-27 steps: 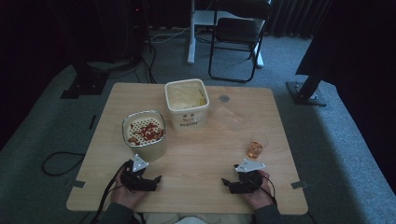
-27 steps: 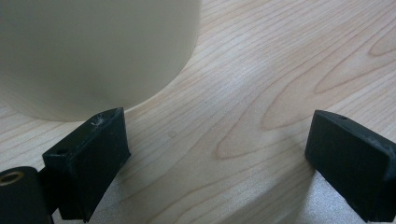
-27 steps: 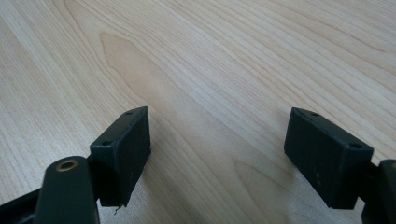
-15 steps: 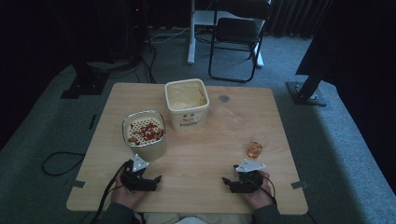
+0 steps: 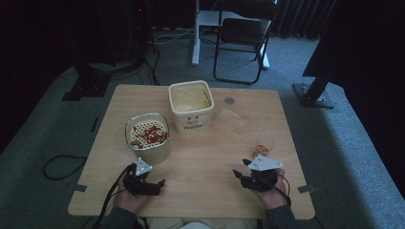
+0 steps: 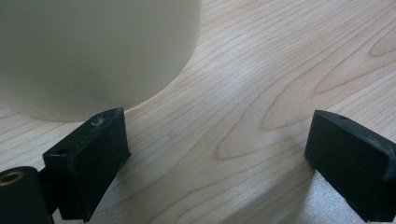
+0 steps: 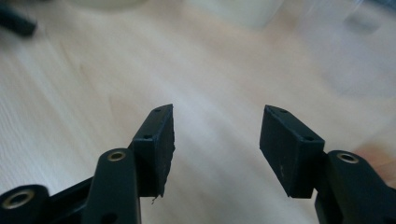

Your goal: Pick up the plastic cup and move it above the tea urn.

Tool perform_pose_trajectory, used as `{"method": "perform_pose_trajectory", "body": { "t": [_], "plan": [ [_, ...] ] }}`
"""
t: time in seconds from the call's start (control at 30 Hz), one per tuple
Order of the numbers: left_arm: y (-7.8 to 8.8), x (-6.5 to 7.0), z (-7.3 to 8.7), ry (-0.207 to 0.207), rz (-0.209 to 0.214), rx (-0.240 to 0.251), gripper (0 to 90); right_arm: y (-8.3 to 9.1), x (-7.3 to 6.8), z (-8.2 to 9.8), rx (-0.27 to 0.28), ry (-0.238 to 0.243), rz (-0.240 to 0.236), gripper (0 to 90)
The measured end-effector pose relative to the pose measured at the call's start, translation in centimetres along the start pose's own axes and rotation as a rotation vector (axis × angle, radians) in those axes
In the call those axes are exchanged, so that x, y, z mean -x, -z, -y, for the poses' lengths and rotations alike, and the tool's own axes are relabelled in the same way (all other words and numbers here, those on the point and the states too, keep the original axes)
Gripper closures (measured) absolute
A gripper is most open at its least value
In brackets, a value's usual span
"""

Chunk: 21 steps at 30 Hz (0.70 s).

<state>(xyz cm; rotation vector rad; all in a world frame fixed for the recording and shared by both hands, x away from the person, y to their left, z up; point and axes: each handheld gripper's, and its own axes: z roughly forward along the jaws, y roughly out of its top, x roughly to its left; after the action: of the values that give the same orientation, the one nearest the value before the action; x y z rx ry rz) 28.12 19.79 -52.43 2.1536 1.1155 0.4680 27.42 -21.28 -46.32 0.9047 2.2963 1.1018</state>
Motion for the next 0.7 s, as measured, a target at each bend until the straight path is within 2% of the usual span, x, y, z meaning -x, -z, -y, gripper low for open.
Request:
{"method": "perform_pose_trajectory", "body": {
  "t": [0.13,0.3,0.37,0.4,0.43,0.47,0.53,0.6,0.7],
  "plan": [
    [0.0,0.0,0.0,0.000,0.000,0.000,6.3,2.2,1.5,-2.2,0.058,0.008,0.052,46.6],
    [0.0,0.0,0.0,0.001,0.000,0.000,6.3,3.7,3.7,-4.1,0.090,0.005,0.113,48.3],
    [0.0,0.0,0.0,0.004,0.001,0.001,6.3,4.0,4.7,-4.6,0.092,-0.005,0.134,49.2],
    [0.0,0.0,0.0,0.003,0.001,0.001,6.3,4.1,5.8,-5.0,0.097,-0.020,0.146,50.5],
    [0.0,0.0,0.0,0.003,0.001,0.000,6.3,4.1,5.8,-5.0,0.097,-0.020,0.146,50.5],
    [0.0,0.0,0.0,0.003,0.001,0.001,6.4,4.2,7.1,-5.2,0.099,-0.039,0.161,52.1],
    [0.0,0.0,0.0,0.003,0.000,0.001,6.4,4.2,7.5,-5.3,0.103,-0.049,0.167,52.7],
    [0.0,0.0,0.0,0.002,0.001,0.000,6.4,3.8,9.0,-5.3,0.091,-0.063,0.185,54.3],
    [0.0,0.0,0.0,0.000,0.000,0.001,6.3,3.3,9.8,-5.3,0.078,-0.073,0.191,55.2]
  ]
}}
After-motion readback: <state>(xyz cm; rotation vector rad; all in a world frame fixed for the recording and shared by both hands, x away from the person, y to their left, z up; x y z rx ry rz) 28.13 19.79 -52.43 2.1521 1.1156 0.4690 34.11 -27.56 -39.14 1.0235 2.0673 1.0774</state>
